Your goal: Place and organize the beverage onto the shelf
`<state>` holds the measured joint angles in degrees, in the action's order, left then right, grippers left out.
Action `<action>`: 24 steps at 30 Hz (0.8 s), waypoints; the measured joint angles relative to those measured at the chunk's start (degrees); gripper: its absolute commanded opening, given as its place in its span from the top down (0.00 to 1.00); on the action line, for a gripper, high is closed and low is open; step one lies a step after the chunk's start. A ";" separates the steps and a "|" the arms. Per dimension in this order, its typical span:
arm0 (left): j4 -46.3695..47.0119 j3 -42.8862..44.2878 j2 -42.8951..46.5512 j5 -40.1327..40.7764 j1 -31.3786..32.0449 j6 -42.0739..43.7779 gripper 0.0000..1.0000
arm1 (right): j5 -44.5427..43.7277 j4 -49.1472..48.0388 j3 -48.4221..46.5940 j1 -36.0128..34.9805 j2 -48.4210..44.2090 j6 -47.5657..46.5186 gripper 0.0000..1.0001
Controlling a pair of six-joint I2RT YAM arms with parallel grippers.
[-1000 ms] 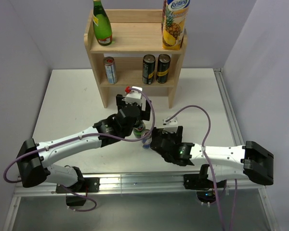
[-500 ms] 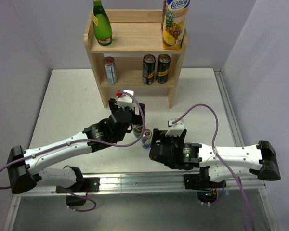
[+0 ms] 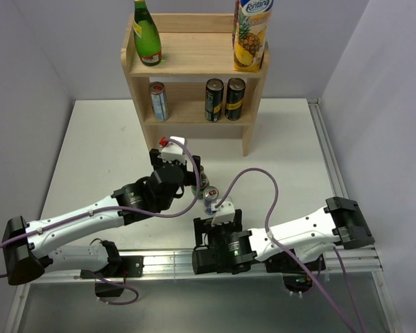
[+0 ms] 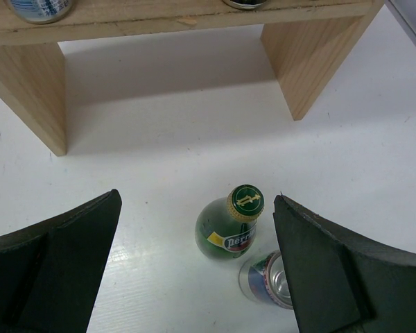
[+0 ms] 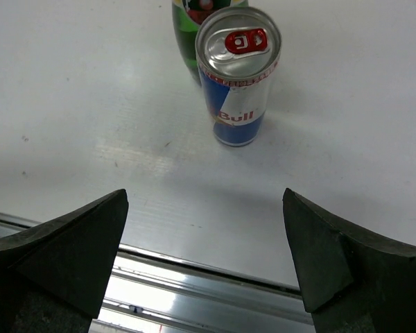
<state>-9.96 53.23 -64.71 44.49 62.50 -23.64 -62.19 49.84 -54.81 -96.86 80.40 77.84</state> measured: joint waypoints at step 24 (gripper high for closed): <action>-0.66 -3.74 1.25 -0.04 0.13 -1.31 0.01 | 7.69 -43.32 15.89 18.08 4.46 -23.50 0.01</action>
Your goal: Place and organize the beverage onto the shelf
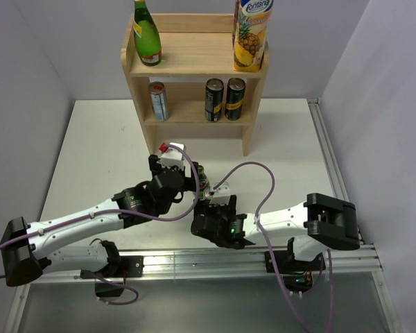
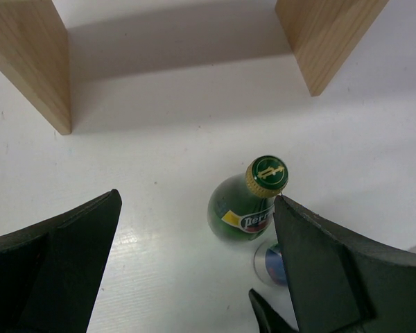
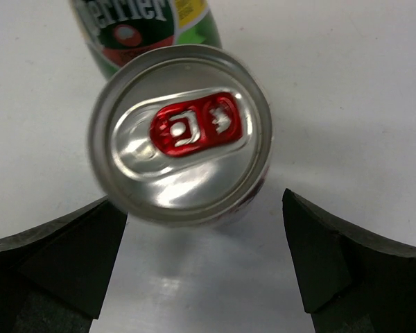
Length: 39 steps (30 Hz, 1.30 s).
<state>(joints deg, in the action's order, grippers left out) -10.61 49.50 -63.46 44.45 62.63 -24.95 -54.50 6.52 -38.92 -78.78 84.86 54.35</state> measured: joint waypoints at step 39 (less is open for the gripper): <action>13.16 -18.97 2.60 -4.22 4.90 -4.87 0.01 | -1.92 -3.15 5.18 5.70 2.71 3.89 1.00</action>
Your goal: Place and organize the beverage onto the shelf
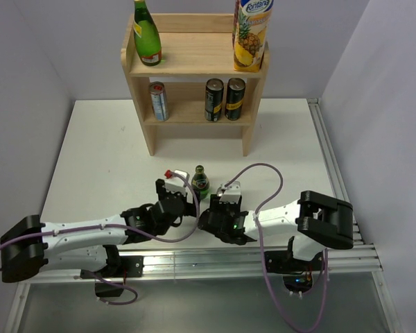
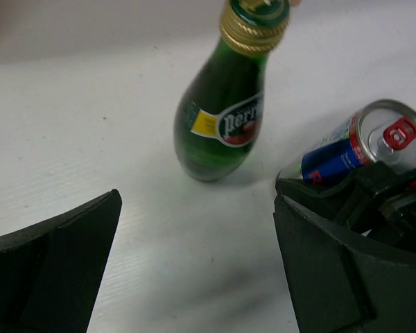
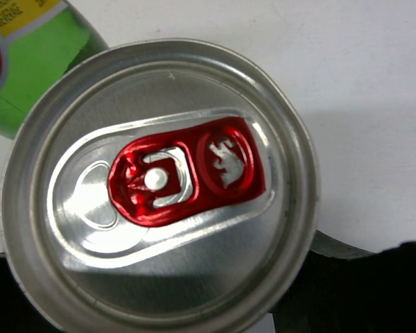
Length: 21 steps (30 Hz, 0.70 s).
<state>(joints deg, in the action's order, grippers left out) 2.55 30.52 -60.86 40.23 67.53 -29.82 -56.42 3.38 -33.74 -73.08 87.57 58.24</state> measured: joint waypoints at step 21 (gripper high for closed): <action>16.79 1.62 -24.44 1.73 3.06 1.40 0.01 | 0.42 7.61 2.32 0.00 -7.56 2.60 1.00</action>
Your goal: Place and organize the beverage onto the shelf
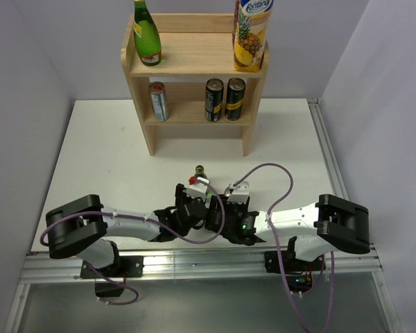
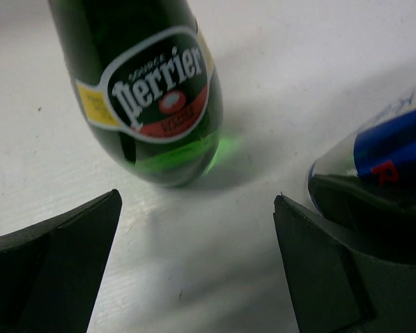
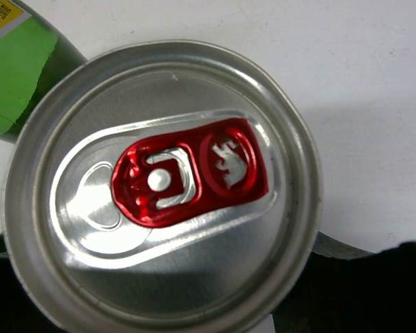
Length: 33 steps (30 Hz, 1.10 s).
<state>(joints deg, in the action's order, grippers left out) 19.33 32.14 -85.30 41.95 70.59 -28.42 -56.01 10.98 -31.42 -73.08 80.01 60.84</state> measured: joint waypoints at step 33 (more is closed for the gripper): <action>21.18 5.60 -16.81 0.55 -9.53 7.72 0.72 | 0.13 1.05 2.62 0.37 -0.87 1.29 1.00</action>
<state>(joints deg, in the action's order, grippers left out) 40.51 37.74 -102.10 42.50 61.06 -20.71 -55.88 12.03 -28.80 -72.71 79.13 62.13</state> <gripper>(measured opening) 0.747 0.630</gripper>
